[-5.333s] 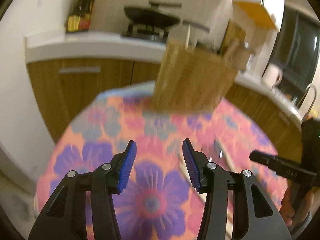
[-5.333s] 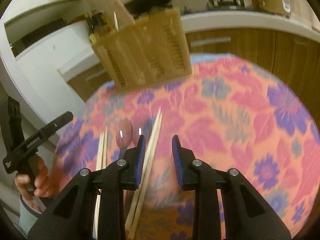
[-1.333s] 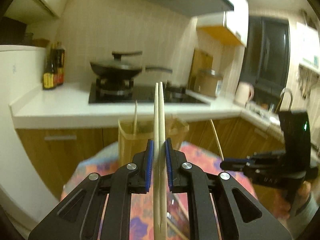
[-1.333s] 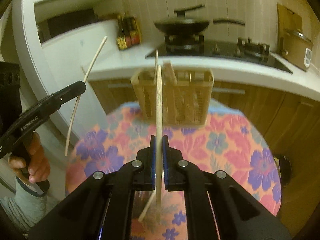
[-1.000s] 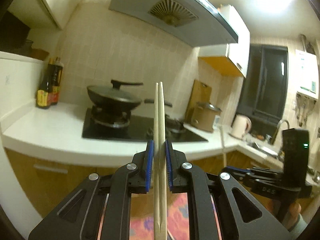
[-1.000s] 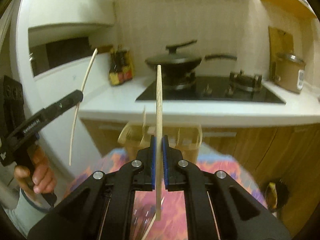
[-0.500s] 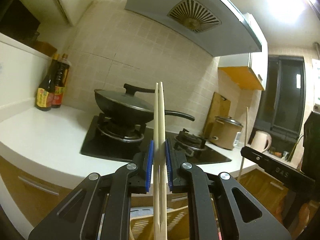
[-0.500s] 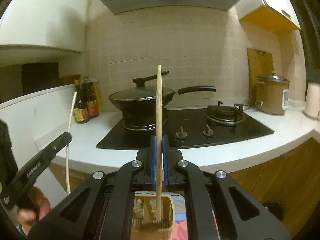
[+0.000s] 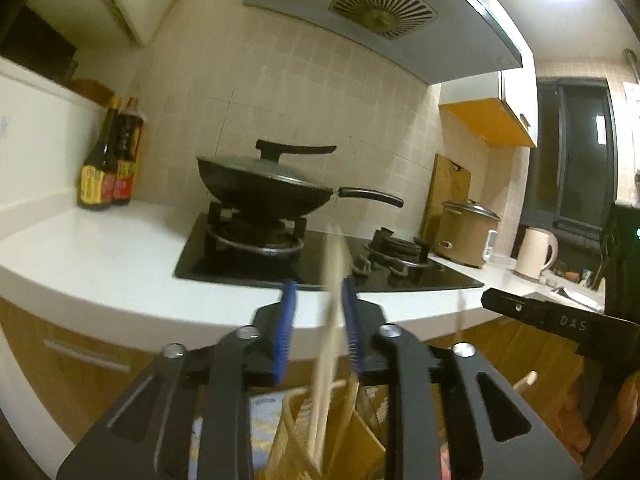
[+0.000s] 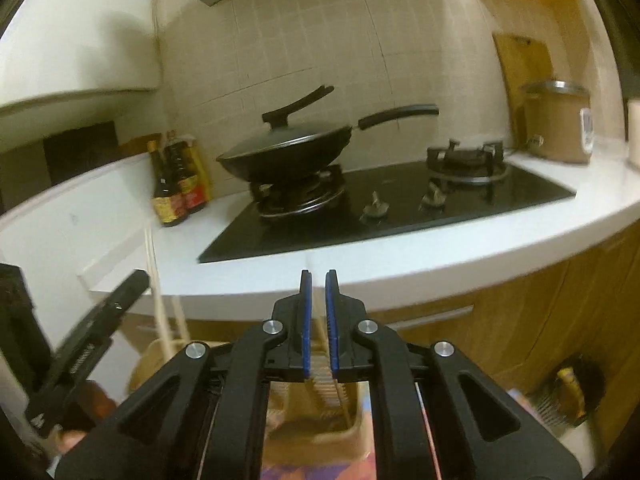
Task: Organize utensils
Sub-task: 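Lift the chopsticks over the tan basket and open both tools to drop them, then lower both open tools back over the remaining spoons on the cloth, then grasp a clear spoon by the handle with the right tool while the left tool grasps another spoon, then lift both spoons over the tan basket and open both tools to drop them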
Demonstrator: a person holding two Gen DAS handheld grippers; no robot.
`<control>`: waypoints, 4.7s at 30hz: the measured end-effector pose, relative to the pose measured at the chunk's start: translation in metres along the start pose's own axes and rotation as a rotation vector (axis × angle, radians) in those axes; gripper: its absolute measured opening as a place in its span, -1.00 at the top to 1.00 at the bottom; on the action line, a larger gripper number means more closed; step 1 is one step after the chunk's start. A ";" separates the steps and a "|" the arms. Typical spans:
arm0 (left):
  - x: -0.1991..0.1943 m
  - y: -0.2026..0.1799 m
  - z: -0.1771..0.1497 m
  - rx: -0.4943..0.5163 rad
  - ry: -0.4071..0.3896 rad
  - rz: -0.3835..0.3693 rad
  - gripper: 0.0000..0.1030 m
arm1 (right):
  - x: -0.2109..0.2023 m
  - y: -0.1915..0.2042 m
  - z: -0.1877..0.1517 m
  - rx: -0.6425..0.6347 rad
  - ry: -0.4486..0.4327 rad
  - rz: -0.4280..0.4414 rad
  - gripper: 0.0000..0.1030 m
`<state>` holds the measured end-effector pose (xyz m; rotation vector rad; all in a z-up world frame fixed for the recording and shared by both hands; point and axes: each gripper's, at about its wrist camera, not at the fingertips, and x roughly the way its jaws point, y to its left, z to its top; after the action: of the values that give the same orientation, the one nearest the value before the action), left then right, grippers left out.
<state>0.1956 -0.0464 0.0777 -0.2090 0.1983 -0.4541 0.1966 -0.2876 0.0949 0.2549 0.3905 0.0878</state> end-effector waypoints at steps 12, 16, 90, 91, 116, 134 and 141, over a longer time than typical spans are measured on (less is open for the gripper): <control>-0.089 0.005 -0.034 -0.052 0.125 -0.010 -0.27 | -0.094 -0.001 -0.071 0.022 0.051 -0.031 -0.15; -0.112 0.000 -0.072 -0.060 0.231 0.013 -0.27 | -0.105 -0.002 -0.113 0.031 0.122 -0.021 -0.15; -0.071 -0.115 -0.186 0.274 0.859 0.020 0.46 | -0.108 -0.028 -0.210 0.111 0.561 0.059 0.81; -0.072 -0.118 -0.187 0.294 0.860 0.030 0.41 | -0.109 -0.028 -0.210 0.101 0.562 0.044 0.81; -0.107 -0.005 -0.151 0.085 0.834 0.153 0.80 | -0.088 -0.028 -0.208 -0.002 0.664 -0.114 0.81; -0.092 -0.023 -0.158 0.303 0.848 0.194 0.80 | -0.049 -0.010 -0.194 -0.086 0.809 -0.169 0.81; -0.109 -0.031 -0.130 0.242 0.710 0.115 0.80 | -0.068 0.014 -0.177 -0.123 0.716 -0.058 0.81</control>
<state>0.0566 -0.0439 -0.0237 0.2106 0.8407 -0.4189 0.0646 -0.2427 -0.0345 0.0815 1.0994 0.1451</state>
